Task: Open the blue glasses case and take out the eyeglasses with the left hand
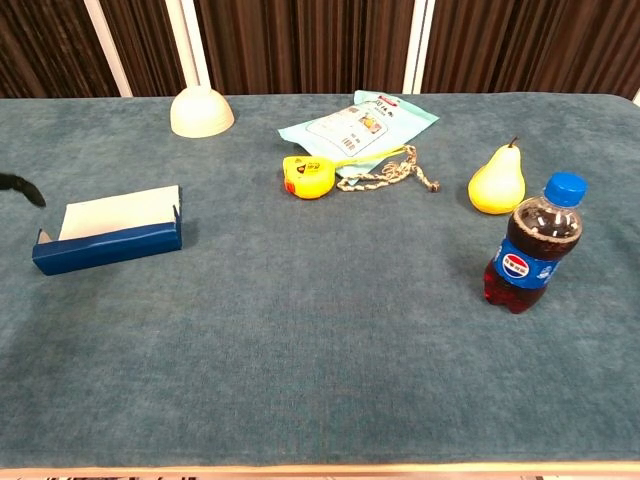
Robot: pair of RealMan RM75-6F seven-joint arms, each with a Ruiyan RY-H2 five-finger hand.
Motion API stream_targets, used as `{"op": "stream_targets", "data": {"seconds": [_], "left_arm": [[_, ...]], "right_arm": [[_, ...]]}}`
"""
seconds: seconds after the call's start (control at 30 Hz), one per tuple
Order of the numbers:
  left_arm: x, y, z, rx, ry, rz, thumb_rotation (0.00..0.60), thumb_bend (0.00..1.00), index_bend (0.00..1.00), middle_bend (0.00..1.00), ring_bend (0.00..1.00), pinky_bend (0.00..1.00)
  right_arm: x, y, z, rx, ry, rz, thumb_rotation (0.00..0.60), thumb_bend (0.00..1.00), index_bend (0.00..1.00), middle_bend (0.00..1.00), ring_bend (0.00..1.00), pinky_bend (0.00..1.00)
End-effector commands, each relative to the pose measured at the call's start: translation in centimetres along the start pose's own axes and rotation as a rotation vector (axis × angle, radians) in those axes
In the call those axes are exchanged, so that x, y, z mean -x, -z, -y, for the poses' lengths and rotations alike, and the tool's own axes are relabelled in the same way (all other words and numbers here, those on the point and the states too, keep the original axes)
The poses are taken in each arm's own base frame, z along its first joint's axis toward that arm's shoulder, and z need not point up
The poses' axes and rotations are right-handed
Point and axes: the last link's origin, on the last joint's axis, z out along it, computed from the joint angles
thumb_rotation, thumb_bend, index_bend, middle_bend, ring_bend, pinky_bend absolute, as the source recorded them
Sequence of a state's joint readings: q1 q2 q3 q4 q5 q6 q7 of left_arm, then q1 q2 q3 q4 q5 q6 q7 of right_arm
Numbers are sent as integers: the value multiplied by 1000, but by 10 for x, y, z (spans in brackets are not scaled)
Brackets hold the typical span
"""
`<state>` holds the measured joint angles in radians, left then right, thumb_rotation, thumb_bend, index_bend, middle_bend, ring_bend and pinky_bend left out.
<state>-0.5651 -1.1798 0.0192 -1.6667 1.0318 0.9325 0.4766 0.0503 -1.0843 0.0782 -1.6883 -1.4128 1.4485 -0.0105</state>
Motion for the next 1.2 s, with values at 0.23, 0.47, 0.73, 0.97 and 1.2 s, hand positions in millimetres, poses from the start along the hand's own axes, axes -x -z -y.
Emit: {"op": "stream_targets", "data": {"seconds": [0.23, 0.47, 0.73, 0.97, 1.2], "left_arm": [[12, -4, -6, -3, -18, 51, 600, 394, 204, 975, 881, 969], [17, -5, -7, -14, -21, 80, 600, 394, 204, 975, 881, 969], [17, 2, -18, 26, -22, 94, 600, 394, 256, 982, 886, 972], [10, 23, -39, 122, 2, 133, 600, 394, 279, 988, 888, 974], [7, 29, -76, 243, 30, 143, 600, 394, 248, 985, 888, 974]], "right_arm": [[0, 0, 0, 2, -2, 2, 600, 171, 0, 0, 0, 209], [0, 0, 0, 1, -1, 6, 600, 171, 0, 0, 0, 209], [0, 0, 0, 1, -2, 5, 600, 173, 0, 0, 0, 209], [0, 0, 1, -1, -4, 6, 600, 172, 0, 0, 0, 209], [0, 0, 1, -3, -5, 4, 600, 172, 0, 0, 0, 209]]}}
